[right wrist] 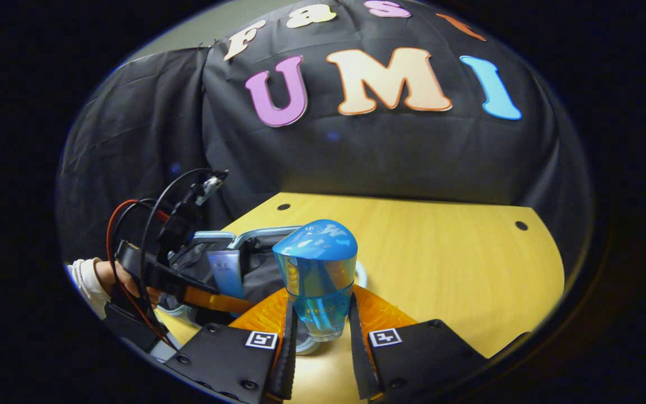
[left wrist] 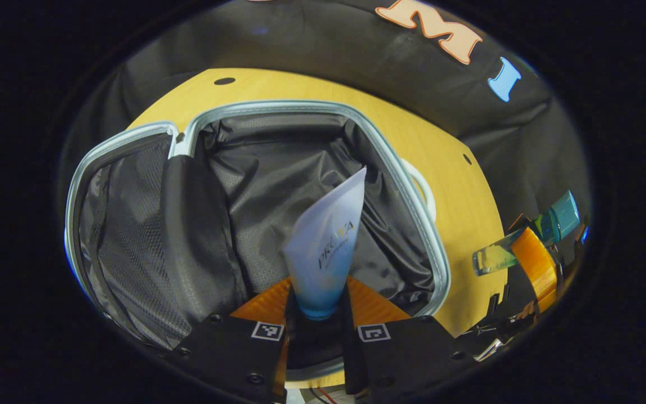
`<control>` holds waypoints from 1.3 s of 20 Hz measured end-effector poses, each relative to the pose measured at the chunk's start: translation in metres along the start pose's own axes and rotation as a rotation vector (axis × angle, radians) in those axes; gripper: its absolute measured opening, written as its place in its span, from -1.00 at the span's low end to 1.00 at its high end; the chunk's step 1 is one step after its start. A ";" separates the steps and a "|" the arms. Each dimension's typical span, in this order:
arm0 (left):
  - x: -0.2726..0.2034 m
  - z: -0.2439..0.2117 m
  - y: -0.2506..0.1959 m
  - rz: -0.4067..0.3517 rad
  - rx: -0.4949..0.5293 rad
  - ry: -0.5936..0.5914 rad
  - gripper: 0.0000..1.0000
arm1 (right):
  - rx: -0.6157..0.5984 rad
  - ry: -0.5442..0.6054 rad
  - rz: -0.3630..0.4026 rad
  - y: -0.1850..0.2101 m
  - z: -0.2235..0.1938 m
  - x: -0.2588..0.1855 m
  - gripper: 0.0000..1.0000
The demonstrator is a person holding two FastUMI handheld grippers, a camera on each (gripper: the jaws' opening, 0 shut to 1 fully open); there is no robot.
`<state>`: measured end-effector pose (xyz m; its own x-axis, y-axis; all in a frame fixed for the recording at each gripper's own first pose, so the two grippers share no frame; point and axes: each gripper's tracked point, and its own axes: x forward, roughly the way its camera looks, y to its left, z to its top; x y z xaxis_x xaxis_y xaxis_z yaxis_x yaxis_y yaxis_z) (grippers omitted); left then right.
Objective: First open the suitcase, pack the skin care products into it, and then close the suitcase.
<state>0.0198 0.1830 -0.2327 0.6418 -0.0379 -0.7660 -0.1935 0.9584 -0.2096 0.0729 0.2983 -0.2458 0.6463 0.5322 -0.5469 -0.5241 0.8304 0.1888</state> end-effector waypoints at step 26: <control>-0.178 0.018 0.149 0.194 -0.372 -0.357 0.93 | -0.023 0.249 0.019 0.068 -0.072 0.087 0.29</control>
<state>-0.1094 0.3379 -0.1168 0.7680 0.2896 -0.5713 -0.5405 0.7716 -0.3355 0.0531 0.3891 -0.3391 0.4809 0.4886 -0.7280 -0.5495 0.8150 0.1840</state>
